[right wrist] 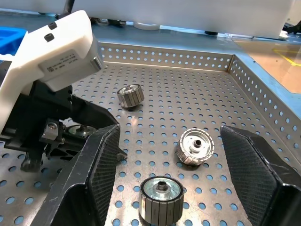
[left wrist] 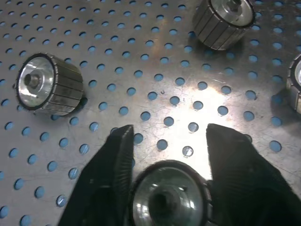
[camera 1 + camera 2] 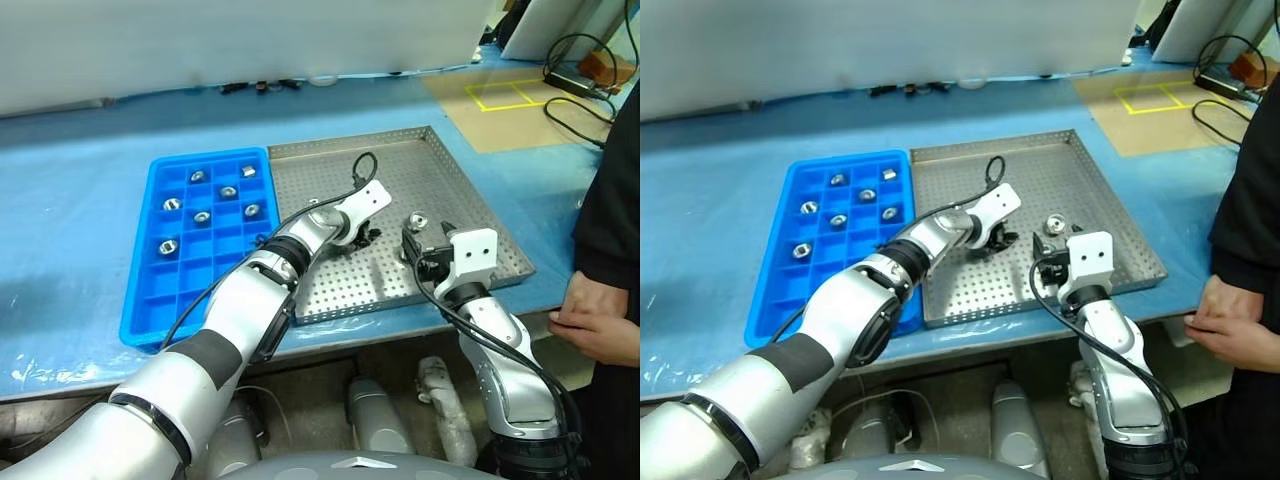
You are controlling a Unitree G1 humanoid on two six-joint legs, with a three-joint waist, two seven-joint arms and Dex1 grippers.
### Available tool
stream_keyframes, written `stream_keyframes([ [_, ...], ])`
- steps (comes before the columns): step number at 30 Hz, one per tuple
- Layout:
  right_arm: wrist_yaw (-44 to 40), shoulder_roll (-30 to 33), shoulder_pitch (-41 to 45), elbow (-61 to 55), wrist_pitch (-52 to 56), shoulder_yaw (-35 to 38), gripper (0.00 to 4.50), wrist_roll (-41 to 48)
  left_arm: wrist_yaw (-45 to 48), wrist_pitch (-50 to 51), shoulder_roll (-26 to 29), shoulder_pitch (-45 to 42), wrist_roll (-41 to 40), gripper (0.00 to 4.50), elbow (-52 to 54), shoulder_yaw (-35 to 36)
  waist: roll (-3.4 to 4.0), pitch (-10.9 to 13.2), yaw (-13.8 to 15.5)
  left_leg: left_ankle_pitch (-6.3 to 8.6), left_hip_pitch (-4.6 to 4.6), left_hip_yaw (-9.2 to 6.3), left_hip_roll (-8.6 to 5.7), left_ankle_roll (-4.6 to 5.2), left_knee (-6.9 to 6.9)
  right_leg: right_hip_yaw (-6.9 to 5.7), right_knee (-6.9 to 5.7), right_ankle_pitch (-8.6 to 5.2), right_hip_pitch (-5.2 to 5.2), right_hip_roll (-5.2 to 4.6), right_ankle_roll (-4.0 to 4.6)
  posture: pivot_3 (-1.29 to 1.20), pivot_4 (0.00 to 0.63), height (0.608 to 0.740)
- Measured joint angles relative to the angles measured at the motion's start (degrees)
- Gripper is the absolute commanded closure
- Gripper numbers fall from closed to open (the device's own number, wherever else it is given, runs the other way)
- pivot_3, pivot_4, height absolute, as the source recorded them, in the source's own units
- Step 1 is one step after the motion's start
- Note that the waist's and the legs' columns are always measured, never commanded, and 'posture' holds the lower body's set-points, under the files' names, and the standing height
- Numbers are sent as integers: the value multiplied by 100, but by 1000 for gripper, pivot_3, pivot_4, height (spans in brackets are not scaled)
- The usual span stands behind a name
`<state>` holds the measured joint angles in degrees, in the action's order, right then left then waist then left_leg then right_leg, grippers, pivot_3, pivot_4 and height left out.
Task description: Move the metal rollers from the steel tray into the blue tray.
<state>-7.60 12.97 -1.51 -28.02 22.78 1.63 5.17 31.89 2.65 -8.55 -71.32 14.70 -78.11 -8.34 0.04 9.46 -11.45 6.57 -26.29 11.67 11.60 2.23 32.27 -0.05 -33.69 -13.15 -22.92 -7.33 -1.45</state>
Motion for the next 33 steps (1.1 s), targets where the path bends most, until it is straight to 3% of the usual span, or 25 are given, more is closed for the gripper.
stream_keyframes([
  [8,-3,-26,34,26,-1,-31,922,-8,314,-28,128,11,21,2793,24,-20,0,0,-129,5,3,-1,-6,6,4,-3,4,0,8,-7,0,-639,150,740],
  [14,-79,-22,195,47,-5,-31,922,7,853,-108,325,-1,-300,2793,19,349,1,1,-202,5,-6,-2,-26,6,3,-3,4,0,-3,-14,0,-584,150,740],
  [23,-742,216,1115,334,20,-25,922,294,2738,-290,1472,-658,-1540,2793,710,1337,4,5,-123,-3,-25,-3,-23,30,0,-8,-3,1,-23,-19,3,-416,150,740],
  [26,-1094,329,1625,589,26,-84,922,412,3296,-196,2086,-409,-1741,2793,1167,1387,10,8,-17,-4,-14,-1,-12,28,-1,-7,-13,2,-23,-9,4,-312,150,740],
  [30,-1483,361,2092,954,23,-240,922,525,3687,316,2761,318,-2064,2793,2131,1487,21,16,342,-10,-8,0,19,20,-7,-12,-24,2,-24,10,6,-163,150,740],
  [33,-1852,282,2580,1379,-5,-461,922,625,3782,1297,3281,1462,-2554,2793,3875,1633,29,22,704,-15,-1,8,25,11,-18,-12,-52,1,-37,13,9,-77,150,740],
])
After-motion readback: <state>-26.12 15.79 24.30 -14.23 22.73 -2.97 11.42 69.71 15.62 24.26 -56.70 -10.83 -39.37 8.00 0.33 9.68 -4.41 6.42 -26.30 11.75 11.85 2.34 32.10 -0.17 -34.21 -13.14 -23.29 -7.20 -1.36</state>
